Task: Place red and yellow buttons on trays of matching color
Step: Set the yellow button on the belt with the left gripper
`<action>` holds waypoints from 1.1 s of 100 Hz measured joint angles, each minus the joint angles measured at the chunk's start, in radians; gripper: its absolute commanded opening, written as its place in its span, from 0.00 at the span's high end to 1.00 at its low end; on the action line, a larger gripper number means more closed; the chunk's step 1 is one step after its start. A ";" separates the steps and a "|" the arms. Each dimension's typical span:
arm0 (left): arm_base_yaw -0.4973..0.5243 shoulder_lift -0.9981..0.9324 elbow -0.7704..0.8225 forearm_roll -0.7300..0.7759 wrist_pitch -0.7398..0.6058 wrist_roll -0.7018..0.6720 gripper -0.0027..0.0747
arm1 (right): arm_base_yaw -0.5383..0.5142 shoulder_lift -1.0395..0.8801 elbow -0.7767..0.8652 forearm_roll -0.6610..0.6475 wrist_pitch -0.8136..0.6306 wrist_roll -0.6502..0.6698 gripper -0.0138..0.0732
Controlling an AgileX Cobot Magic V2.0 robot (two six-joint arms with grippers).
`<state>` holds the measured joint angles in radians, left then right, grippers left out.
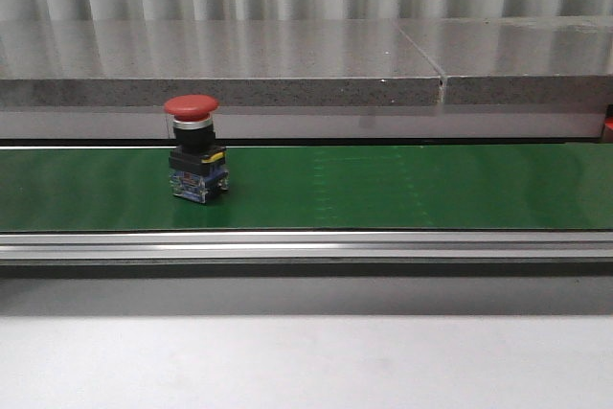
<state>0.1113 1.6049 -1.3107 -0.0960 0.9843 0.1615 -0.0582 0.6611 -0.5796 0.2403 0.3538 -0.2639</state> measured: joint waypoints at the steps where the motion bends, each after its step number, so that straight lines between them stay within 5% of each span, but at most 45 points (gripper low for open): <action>1: 0.000 0.003 0.000 0.000 0.000 0.000 0.99 | 0.000 0.000 0.000 0.000 0.000 0.000 0.92; 50: 0.000 0.065 0.000 0.010 0.007 0.010 0.97 | 0.000 0.000 0.000 0.000 0.000 0.000 0.92; 64: 0.000 0.065 0.000 0.010 0.010 0.019 0.74 | 0.000 0.000 0.000 0.000 0.000 0.000 0.92; 83: -0.011 0.065 0.000 0.012 0.016 0.035 0.25 | 0.000 0.000 0.000 0.000 0.000 0.000 0.92; 93: -0.032 0.065 0.000 0.014 0.016 0.035 0.15 | 0.000 0.000 0.000 0.000 0.000 0.000 0.92; 110: -0.066 0.065 0.000 0.014 0.016 0.035 0.15 | 0.000 0.000 0.000 0.000 0.000 0.000 0.92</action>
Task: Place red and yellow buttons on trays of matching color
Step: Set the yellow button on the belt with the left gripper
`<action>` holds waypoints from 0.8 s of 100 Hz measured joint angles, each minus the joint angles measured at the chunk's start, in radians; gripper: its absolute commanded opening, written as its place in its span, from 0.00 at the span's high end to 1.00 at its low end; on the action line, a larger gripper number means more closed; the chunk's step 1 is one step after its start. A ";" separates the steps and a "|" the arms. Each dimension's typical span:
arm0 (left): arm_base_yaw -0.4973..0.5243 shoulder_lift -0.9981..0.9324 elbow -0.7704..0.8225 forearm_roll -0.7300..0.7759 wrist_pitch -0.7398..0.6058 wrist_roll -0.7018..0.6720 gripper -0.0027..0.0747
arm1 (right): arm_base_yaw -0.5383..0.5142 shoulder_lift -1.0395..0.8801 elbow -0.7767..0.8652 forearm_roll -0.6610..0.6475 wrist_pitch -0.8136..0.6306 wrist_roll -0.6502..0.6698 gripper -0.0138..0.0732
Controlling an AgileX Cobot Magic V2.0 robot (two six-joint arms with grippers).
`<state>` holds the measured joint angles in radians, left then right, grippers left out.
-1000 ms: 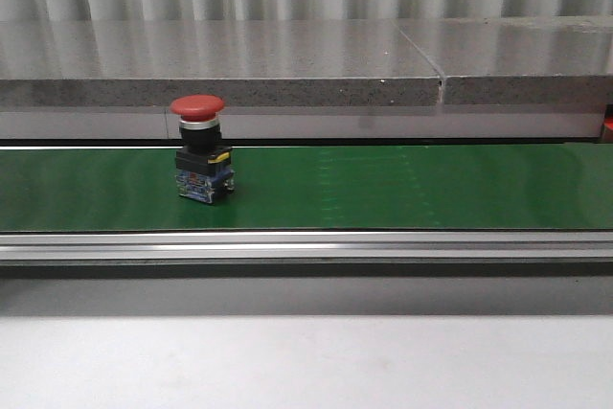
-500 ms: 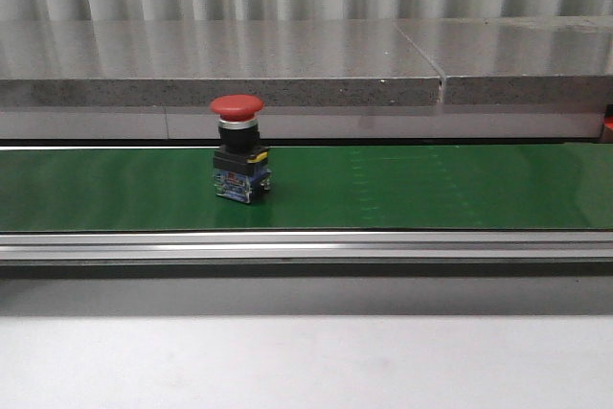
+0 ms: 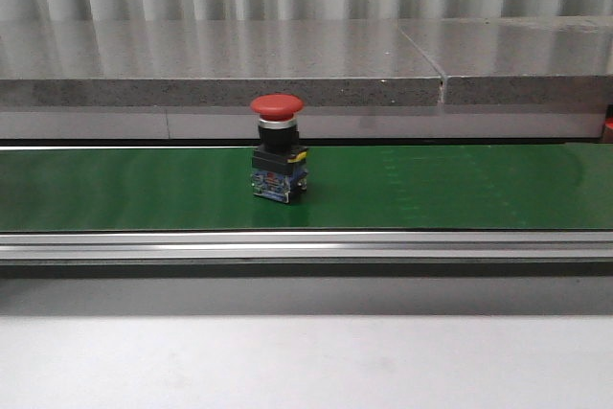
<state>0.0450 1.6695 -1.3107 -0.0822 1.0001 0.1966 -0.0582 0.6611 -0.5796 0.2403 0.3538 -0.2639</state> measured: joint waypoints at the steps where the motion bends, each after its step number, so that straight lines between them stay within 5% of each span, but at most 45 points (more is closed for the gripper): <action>1: -0.002 -0.002 0.000 0.000 0.000 0.000 0.15 | 0.000 0.000 0.000 0.000 0.000 0.000 0.92; 49: -0.014 -0.257 0.035 -0.051 -0.054 0.018 0.15 | 0.000 0.000 0.000 0.000 0.000 0.000 0.92; 80: -0.014 -0.593 0.307 -0.108 -0.275 0.026 0.15 | 0.000 0.000 0.000 0.000 0.000 0.000 0.92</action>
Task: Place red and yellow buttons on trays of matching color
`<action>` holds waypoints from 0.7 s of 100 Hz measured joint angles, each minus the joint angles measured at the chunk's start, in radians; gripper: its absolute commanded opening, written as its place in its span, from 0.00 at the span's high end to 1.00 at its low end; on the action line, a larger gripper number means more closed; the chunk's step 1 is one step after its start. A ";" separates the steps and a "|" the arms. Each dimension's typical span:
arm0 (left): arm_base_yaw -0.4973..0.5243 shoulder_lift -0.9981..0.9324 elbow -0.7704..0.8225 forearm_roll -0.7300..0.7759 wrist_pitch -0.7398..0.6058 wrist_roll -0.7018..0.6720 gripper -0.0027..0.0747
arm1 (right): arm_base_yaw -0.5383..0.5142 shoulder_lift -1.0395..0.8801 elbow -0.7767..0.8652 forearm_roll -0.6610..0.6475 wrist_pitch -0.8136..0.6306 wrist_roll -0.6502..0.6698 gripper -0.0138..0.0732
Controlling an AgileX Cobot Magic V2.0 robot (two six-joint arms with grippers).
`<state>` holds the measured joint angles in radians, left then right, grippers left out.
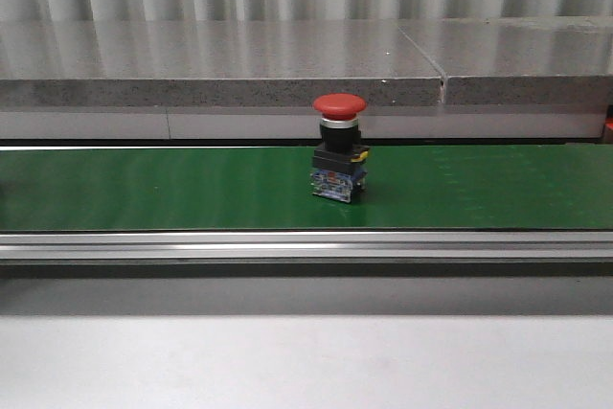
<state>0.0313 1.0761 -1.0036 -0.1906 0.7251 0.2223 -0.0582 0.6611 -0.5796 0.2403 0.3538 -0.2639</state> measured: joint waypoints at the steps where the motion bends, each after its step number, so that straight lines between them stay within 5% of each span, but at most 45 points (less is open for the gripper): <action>1: 0.000 -0.016 0.008 0.000 -0.012 0.000 0.15 | 0.000 0.000 0.000 0.000 0.000 0.000 0.92; 39: 0.000 -0.387 0.361 -0.042 -0.201 0.000 0.22 | 0.000 0.000 0.000 0.000 0.000 0.000 0.92; 49: 0.000 -0.445 0.420 -0.049 -0.221 0.000 0.37 | 0.000 0.000 0.000 0.000 0.000 0.000 0.92; 70: 0.000 -0.491 0.459 -0.053 -0.249 0.000 0.86 | 0.000 0.000 0.000 0.000 0.000 0.000 0.92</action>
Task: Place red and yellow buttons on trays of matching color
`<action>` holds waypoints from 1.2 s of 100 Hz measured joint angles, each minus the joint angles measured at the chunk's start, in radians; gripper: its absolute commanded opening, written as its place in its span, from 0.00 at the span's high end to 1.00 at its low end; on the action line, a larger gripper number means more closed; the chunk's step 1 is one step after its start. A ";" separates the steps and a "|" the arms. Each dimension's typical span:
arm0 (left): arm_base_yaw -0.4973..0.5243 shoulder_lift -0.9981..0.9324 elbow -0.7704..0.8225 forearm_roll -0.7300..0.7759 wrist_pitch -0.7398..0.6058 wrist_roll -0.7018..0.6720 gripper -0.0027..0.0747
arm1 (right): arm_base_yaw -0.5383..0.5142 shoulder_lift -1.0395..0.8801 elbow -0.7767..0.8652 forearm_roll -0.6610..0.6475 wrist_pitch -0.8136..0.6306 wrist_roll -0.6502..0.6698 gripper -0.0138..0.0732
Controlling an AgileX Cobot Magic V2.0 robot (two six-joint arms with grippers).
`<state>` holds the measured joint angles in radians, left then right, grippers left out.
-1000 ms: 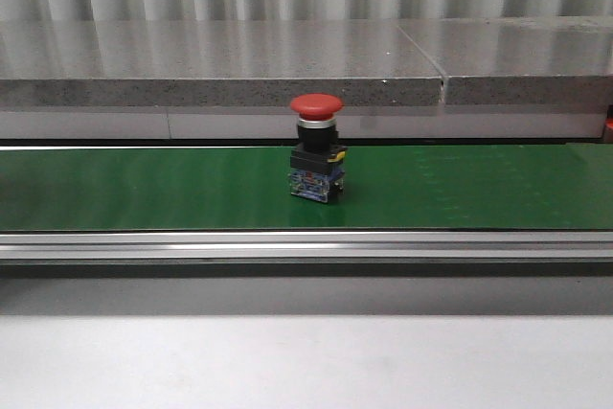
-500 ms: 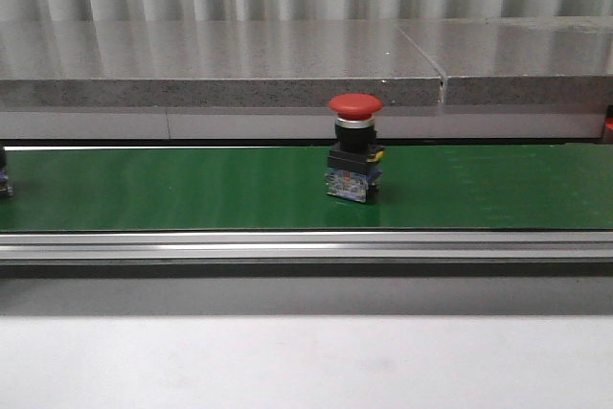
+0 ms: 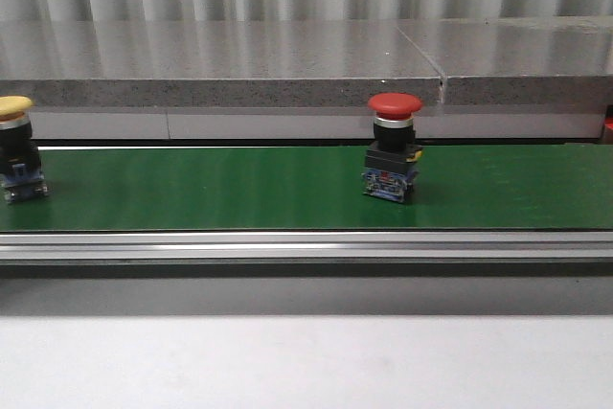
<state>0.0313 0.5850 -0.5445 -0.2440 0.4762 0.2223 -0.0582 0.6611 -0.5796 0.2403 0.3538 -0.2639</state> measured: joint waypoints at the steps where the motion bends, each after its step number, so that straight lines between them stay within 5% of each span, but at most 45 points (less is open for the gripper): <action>1: 0.000 0.000 0.000 0.000 0.000 0.000 0.89 | 0.000 0.000 0.000 0.000 0.000 0.000 0.92; 7: 0.000 0.000 0.000 0.000 -0.002 0.000 0.99 | 0.000 0.000 0.000 0.000 0.000 0.000 0.92; 82: 0.000 0.000 0.000 -0.002 -0.006 0.000 0.99 | 0.000 0.000 0.000 0.000 0.010 0.000 0.90; 93: 0.000 0.000 0.000 -0.002 -0.006 0.000 0.99 | 0.000 0.000 0.000 0.000 0.030 0.000 0.76; 113: 0.000 0.000 0.000 -0.002 -0.006 0.000 0.99 | 0.000 0.000 0.000 0.000 0.061 0.000 0.25; 120: 0.000 0.000 0.000 -0.002 -0.006 0.000 0.99 | 0.000 0.000 0.000 0.000 0.065 0.000 0.15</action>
<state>0.0313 0.5850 -0.5445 -0.2463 0.4704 0.2223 -0.0582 0.6611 -0.5796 0.2403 0.4183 -0.2639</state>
